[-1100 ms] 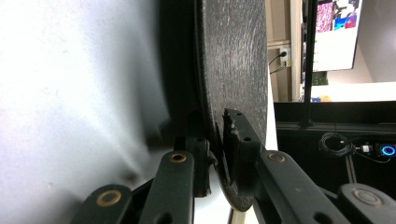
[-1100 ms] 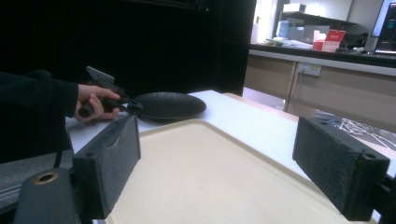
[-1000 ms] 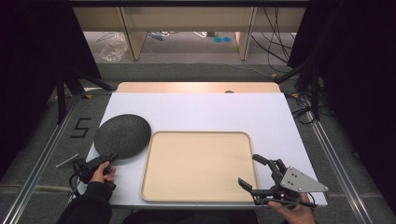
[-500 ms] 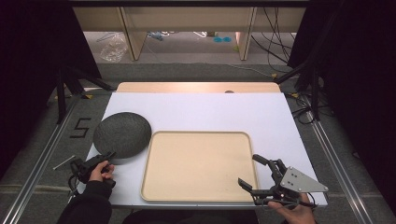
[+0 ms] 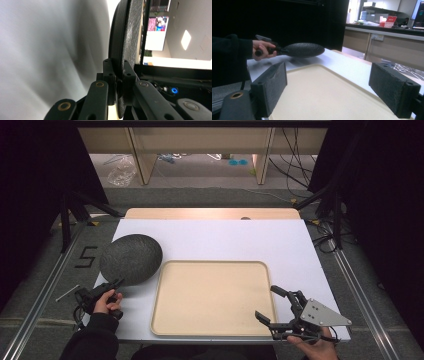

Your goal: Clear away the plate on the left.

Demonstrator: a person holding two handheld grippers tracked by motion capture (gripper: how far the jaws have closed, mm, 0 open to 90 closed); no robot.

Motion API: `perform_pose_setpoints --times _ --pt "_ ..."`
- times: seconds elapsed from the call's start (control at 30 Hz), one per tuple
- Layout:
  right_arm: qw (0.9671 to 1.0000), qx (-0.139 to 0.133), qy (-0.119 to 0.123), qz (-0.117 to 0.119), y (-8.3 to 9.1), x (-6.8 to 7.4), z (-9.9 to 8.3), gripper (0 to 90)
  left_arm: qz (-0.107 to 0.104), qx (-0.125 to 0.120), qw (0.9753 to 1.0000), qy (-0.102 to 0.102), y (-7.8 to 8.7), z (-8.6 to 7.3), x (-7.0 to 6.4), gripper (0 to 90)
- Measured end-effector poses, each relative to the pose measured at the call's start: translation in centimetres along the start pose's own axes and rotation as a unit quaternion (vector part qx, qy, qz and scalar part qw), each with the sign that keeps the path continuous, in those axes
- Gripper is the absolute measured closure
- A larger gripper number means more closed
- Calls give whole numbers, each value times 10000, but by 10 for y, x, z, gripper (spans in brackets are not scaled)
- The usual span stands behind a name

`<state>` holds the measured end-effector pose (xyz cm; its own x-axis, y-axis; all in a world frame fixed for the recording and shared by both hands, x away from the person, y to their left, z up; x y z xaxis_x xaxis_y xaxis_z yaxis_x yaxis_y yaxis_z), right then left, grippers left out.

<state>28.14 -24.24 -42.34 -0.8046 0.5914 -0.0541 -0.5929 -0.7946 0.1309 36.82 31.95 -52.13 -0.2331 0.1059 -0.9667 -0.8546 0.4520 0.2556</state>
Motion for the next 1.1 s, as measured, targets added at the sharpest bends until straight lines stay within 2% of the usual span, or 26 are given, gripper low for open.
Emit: perform_pose_setpoints --times 0.1,0.2,0.23,0.27,0.4,0.43,0.47,0.5,0.67,0.9,1.0,1.1 --pt "10000 -12 -16 -3 0 0 0 160 -47 129 9998 -128 -3 -4 -4 856" --pt "10000 -66 -24 -17 0 0 0 161 -120 272 9995 -95 -6 -10 -5 851" --pt "10000 -1 -8 1 1 0 0 160 -132 341 9993 -78 -7 -11 -5 851" --pt "10000 -3 -8 5 1 0 0 160 -121 393 9990 -154 -7 -13 -5 852" --pt "10000 -2 -6 0 1 0 0 160 -220 615 9976 -240 -11 -22 -9 852" --pt "9999 62 -111 35 1 1 0 160 -258 652 9972 -264 -12 -25 -10 853" --pt "9999 60 -99 38 1 1 0 160 -274 700 9968 -278 -13 -28 -11 853" --pt "10000 1 -10 -5 1 0 0 160 -299 752 9962 -323 -14 -30 -12 854" --pt "9999 -104 -17 -40 0 -1 -1 160 -338 1042 9932 -396 -18 -43 -15 853" --pt "10000 -27 -82 5 1 0 -1 160 -362 1394 9887 -411 -22 -64 -18 852" --pt "9999 8 -131 -7 1 0 -1 160 -332 1558 9860 -485 -24 -74 -19 852" --pt "9999 6 -129 -13 1 0 -1 160 -358 1750 9828 -476 -26 -83 -19 851"
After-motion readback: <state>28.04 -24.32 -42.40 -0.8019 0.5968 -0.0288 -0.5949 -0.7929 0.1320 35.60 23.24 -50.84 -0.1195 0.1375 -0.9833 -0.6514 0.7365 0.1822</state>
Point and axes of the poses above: each handheld gripper's, and its own axes: y roughly backward along the jaws, z roughly out of its top, x roughly to its left, the point moved 1 cm from there along -y, roughly forward along the jaws, and after that the axes turned 2 degrees about x, right-handed, at the moved point
